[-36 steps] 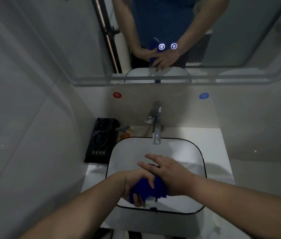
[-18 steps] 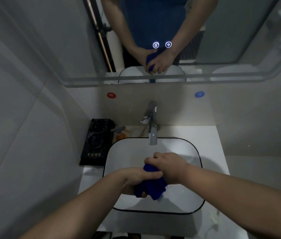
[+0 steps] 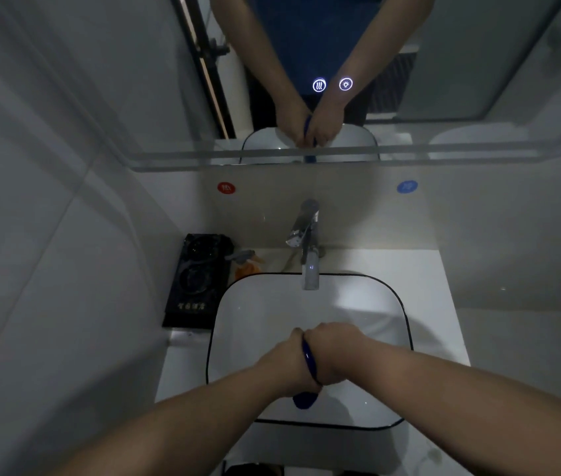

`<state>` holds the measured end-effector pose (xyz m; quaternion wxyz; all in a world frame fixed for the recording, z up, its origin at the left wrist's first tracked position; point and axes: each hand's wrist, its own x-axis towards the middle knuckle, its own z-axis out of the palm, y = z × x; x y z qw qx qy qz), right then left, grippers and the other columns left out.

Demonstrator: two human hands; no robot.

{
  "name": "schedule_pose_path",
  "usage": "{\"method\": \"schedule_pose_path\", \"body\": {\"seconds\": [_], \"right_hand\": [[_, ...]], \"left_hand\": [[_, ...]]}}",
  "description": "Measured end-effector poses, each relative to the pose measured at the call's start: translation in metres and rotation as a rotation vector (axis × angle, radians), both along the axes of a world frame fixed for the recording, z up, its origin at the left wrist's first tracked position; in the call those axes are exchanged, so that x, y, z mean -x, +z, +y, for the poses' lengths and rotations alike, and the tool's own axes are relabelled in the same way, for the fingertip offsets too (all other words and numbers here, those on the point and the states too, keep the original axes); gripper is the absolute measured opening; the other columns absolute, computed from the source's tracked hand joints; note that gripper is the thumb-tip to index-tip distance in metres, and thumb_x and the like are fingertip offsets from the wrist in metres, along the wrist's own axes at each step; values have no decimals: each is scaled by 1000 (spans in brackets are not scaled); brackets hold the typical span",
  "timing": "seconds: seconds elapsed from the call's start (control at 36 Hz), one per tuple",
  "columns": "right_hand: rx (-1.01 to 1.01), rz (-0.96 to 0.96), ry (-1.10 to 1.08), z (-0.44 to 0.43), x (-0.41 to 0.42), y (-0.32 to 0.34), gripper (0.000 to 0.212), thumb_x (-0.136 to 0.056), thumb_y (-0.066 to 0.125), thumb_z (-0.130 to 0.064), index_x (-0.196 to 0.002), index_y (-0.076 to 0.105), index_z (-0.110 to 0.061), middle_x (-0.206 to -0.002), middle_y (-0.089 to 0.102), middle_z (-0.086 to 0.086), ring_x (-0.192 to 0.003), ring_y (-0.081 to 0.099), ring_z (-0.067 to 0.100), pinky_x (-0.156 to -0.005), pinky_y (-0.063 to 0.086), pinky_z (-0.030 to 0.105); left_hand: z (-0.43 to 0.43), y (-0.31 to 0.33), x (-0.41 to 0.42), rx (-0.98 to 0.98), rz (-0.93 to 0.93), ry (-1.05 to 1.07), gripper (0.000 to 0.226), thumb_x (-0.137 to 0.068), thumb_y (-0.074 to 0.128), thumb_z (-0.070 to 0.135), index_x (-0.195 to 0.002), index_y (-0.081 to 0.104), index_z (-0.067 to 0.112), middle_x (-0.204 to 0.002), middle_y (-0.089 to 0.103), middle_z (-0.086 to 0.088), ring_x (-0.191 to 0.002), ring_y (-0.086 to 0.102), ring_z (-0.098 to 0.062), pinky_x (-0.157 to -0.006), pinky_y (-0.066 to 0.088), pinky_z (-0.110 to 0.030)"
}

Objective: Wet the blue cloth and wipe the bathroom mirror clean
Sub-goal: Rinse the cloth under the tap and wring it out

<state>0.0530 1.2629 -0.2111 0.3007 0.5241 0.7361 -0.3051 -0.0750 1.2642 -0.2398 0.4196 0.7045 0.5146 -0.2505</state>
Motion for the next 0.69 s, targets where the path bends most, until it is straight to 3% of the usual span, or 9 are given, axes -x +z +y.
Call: {"method": "schedule_pose_path", "body": {"seconds": [0.11,0.28,0.33,0.42,0.47,0.53,0.56,0.64,0.69], "right_hand": [[12,-3,-171,3,12,6,55,-96,70,-39,-144,54,-17,-132,66,10,-122,69,31,-100,57,42],[72,62,-413,4,14,15,47,-96,65,-32,-138,61,-11,-130,66,14,-121,68,33,-104,57,42],[136,75,-459,7,9,18,36,-94,65,-23,-126,67,-7,-116,69,15,-115,71,34,-98,58,40],[279,98,-547,11,-9,22,24,-73,70,-12,-96,75,-5,-89,70,15,-82,71,33,-77,58,38],[296,158,-634,11,-27,18,24,-65,70,-14,-88,74,-7,-84,72,14,-67,65,29,-65,54,32],[284,235,-688,10,-45,14,28,-71,70,-17,-97,72,-8,-94,75,15,-75,72,30,-66,55,32],[263,283,-702,8,-51,9,42,-74,72,-19,-115,68,-9,-108,75,15,-91,75,34,-73,58,34],[165,363,-785,-7,-61,5,102,-75,80,-29,-161,26,-30,-143,51,12,-121,64,34,-90,58,38],[-58,311,-712,-19,-64,10,110,-76,79,-36,-166,16,-28,-150,41,12,-132,55,34,-100,52,38]], "left_hand": [[9,3,4,-76,52,27,79,-83,82,39,-144,36,18,-116,64,-4,-109,70,-27,-84,53,-35],[1,-9,13,-516,13,-137,58,-90,69,42,-137,46,19,-115,69,-2,-102,72,-27,-71,44,-33],[1,-12,10,-554,7,-162,59,-88,71,49,-135,50,20,-113,69,-2,-99,71,-27,-69,41,-33],[4,-5,-6,-503,7,-127,77,-72,84,67,-125,51,22,-110,67,-4,-97,71,-30,-72,44,-35],[7,-1,-18,-480,15,-96,73,-71,85,66,-120,53,23,-110,67,-4,-99,71,-29,-75,48,-36],[11,-1,-24,-433,-14,-28,56,-79,82,56,-116,55,25,-109,68,-2,-100,71,-27,-76,49,-34],[13,0,-25,-374,-35,14,49,-81,81,51,-115,56,26,-109,69,-1,-100,71,-25,-77,51,-33],[13,4,-25,-22,-142,203,38,-81,81,31,-113,60,25,-109,70,-1,-98,68,-20,-89,61,-39],[8,12,-24,185,-239,381,36,-80,80,18,-111,62,22,-105,71,-5,-89,68,-21,-82,65,-39]]}}
